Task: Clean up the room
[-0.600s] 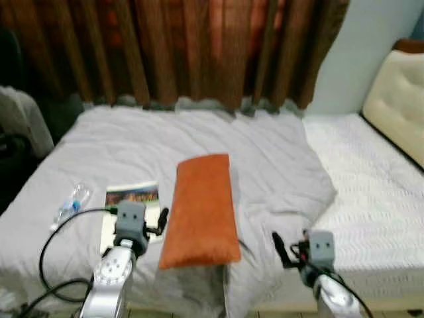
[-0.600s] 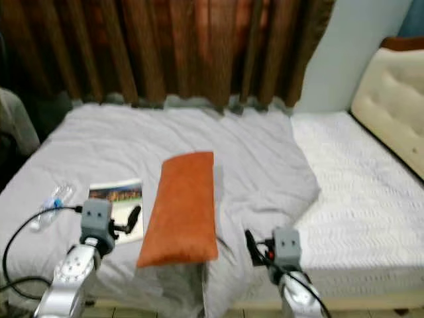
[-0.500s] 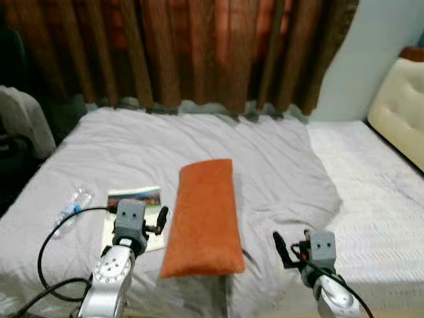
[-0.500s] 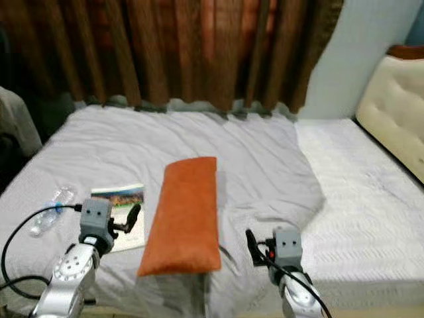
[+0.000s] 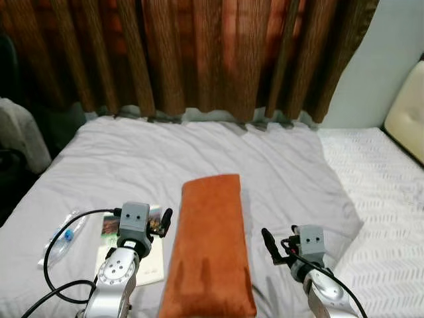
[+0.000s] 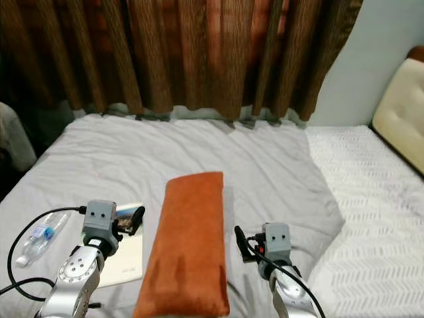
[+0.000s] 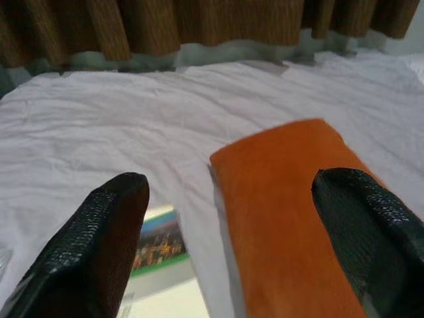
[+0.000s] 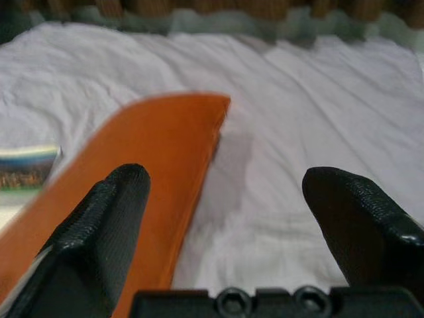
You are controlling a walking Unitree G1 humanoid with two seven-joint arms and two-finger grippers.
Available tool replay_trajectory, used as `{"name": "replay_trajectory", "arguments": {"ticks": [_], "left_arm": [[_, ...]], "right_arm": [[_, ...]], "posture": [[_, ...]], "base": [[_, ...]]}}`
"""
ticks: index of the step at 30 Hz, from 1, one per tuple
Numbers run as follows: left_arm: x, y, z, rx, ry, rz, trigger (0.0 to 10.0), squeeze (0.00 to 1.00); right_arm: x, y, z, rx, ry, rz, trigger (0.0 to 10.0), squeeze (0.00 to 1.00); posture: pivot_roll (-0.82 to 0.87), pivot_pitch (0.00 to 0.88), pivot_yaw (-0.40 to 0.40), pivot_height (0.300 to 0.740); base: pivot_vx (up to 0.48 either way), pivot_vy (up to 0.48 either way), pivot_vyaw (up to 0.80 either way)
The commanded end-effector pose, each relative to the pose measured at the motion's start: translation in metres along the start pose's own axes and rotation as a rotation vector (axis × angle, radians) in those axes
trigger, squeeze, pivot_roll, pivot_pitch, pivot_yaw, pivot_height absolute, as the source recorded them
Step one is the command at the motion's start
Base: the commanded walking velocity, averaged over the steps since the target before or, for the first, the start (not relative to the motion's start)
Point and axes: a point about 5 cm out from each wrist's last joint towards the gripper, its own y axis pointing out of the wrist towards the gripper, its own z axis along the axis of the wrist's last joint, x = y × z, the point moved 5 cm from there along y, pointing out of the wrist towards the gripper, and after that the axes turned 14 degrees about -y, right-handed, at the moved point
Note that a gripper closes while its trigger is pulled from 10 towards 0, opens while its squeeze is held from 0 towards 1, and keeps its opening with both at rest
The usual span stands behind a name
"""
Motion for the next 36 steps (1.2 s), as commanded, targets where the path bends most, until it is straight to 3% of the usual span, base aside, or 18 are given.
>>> {"name": "replay_trajectory", "arguments": {"ticks": [1,4,6,8,9,11,12,16,17,19,27,33,36], "left_arm": [[-0.016,-0.002,-0.001,-0.004,-0.023,0.042,10.0,0.00],[-0.015,0.002,-0.004,-0.022,-0.087,0.026,10.0,0.00],[-0.008,0.014,-0.015,-0.075,-0.230,-0.027,10.0,0.00],[-0.007,0.020,-0.017,-0.090,-0.360,-0.041,10.0,0.00],[-0.007,0.025,-0.017,-0.096,-0.428,-0.039,10.0,0.00],[-0.007,0.037,-0.004,-0.070,-0.565,-0.049,10.0,0.00],[-0.006,0.043,0.011,-0.037,-0.614,-0.077,10.0,0.00],[-0.004,0.048,0.023,-0.008,-0.667,-0.105,10.0,0.00],[-0.004,0.053,0.032,0.021,-0.743,-0.132,10.0,0.00],[-0.002,0.056,0.035,0.024,-0.764,-0.149,10.0,0.00],[-0.006,0.052,0.030,0.031,-0.794,-0.148,10.0,0.00],[0.014,0.055,0.014,-0.039,-0.861,-0.196,10.0,0.00],[0.020,0.057,0.011,-0.055,-0.886,-0.196,10.0,0.00]], "right_arm": [[-0.016,0.011,0.015,0.031,0.047,0.060,10.0,0.00],[-0.019,0.015,0.013,0.005,0.128,0.077,10.0,0.00],[-0.014,0.022,0.011,-0.027,0.243,0.055,10.0,0.00],[-0.011,0.024,0.007,-0.053,0.274,0.032,10.0,0.00],[-0.010,0.027,0.004,-0.072,0.293,0.021,10.0,0.00],[-0.007,0.033,0.009,-0.060,0.348,0.002,10.0,0.00],[-0.004,0.037,0.022,-0.010,0.397,-0.004,10.0,0.00],[-0.001,0.042,0.039,0.045,0.421,-0.002,10.0,0.00],[0.003,0.046,0.055,0.098,0.436,-0.013,10.0,0.00],[0.006,0.049,0.068,0.132,0.455,-0.017,10.0,0.00],[-0.004,0.052,0.069,0.132,0.610,0.023,10.0,0.00],[-0.027,0.059,0.050,0.048,0.780,0.081,10.0,0.00],[-0.035,0.061,0.047,0.024,0.810,0.098,10.0,0.00]], "posture": [[0.04,0.001,-0.049,0.740],[0.06,0.025,-0.062,0.740],[0.06,0.068,-0.073,0.740],[0.04,0.174,-0.076,0.740],[0.04,0.174,-0.076,0.740],[0.00,0.300,-0.103,0.740],[-0.03,0.348,-0.103,0.740],[-0.04,0.427,-0.122,0.740],[-0.06,0.476,-0.134,0.740],[-0.08,0.525,-0.141,0.740],[-0.09,0.548,-0.139,0.740],[-0.07,0.577,-0.124,0.740],[-0.07,0.589,-0.124,0.740]], "base": [[0.480,0.000,0.00],[0.320,0.000,0.00],[0.000,0.000,0.00],[0.000,0.000,0.00],[0.000,0.000,0.00],[0.000,0.000,0.00],[0.000,0.000,0.00],[0.000,0.000,0.00],[0.000,0.000,0.00],[0.000,0.000,0.00],[0.000,0.000,0.00],[0.000,0.000,0.00],[0.000,0.000,0.00]]}}
